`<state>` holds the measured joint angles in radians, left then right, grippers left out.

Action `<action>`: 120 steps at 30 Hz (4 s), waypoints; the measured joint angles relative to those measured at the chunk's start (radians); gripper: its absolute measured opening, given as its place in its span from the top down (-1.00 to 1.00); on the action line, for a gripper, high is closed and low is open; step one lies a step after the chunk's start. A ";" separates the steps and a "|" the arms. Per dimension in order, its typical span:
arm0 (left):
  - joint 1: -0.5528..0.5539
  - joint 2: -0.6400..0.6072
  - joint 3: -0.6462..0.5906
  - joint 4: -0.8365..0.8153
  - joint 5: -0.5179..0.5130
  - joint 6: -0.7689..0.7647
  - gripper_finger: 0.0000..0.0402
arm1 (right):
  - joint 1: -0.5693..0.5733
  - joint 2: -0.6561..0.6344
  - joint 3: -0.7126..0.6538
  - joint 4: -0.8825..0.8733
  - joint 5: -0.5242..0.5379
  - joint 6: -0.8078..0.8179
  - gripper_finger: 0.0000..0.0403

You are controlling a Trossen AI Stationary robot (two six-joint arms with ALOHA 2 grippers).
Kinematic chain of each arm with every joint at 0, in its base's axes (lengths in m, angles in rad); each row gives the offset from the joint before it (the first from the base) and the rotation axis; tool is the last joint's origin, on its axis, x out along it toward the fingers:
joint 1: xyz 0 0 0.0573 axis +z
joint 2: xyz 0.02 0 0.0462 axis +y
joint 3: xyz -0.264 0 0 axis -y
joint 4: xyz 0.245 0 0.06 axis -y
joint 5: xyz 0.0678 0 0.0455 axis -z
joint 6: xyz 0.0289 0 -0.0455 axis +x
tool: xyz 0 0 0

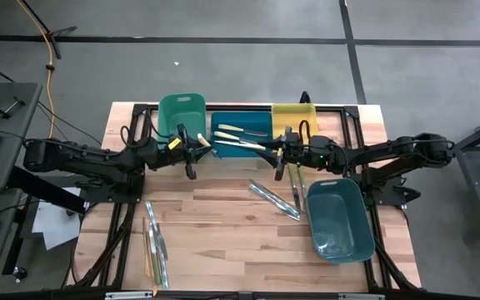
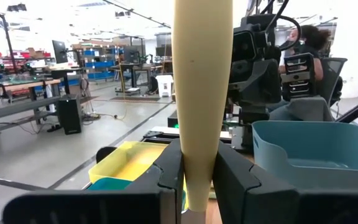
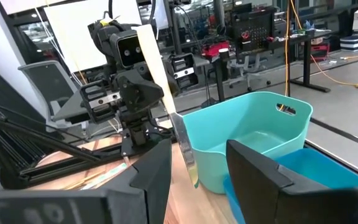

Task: Sort silverware by color (type)
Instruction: Put the yellow knife into the blue bin, then put the blue knife into the green bin

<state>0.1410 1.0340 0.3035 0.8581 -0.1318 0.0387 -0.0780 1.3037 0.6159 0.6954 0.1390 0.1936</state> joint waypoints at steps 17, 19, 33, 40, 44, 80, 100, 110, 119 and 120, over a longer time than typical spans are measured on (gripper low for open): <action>0.000 0.000 0.000 -0.009 0.000 0.010 0.76 | 0.000 0.000 0.000 -0.003 0.000 0.008 0.26; 0.000 0.000 0.000 -0.010 0.000 0.016 0.76 | 0.000 0.000 0.000 -0.003 0.000 0.008 0.26; 0.185 0.112 0.470 -0.574 0.011 0.140 0.76 | 0.000 0.000 0.000 0.003 0.000 0.048 0.26; 0.285 0.389 0.856 -0.954 0.054 0.218 0.76 | 0.000 0.000 0.002 0.020 0.000 0.035 0.26; 0.316 0.558 1.008 -1.103 0.049 0.258 0.76 | 0.000 0.000 0.002 0.020 0.000 0.034 0.26; 0.314 0.849 1.106 -1.307 0.094 0.299 0.05 | 0.000 0.000 0.001 0.027 0.000 0.032 0.26; 0.248 -0.001 0.465 -0.940 0.333 -0.063 0.16 | -0.001 0.000 0.001 0.035 0.000 -0.013 0.26; 0.137 -0.382 -0.054 -0.359 0.321 -0.166 0.18 | -0.001 0.000 0.001 0.035 0.000 -0.017 0.26; 0.132 -0.440 -0.127 -0.317 0.269 -0.104 0.18 | -0.001 0.000 0.001 0.035 0.000 -0.067 0.26; 0.132 -0.440 -0.127 -0.314 0.269 -0.091 0.18 | -0.001 0.000 0.001 0.035 0.000 -0.070 0.26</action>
<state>0.2729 0.5941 0.1768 0.5441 0.1371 -0.0519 -0.0788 1.3041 0.6167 0.7300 0.1390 0.1233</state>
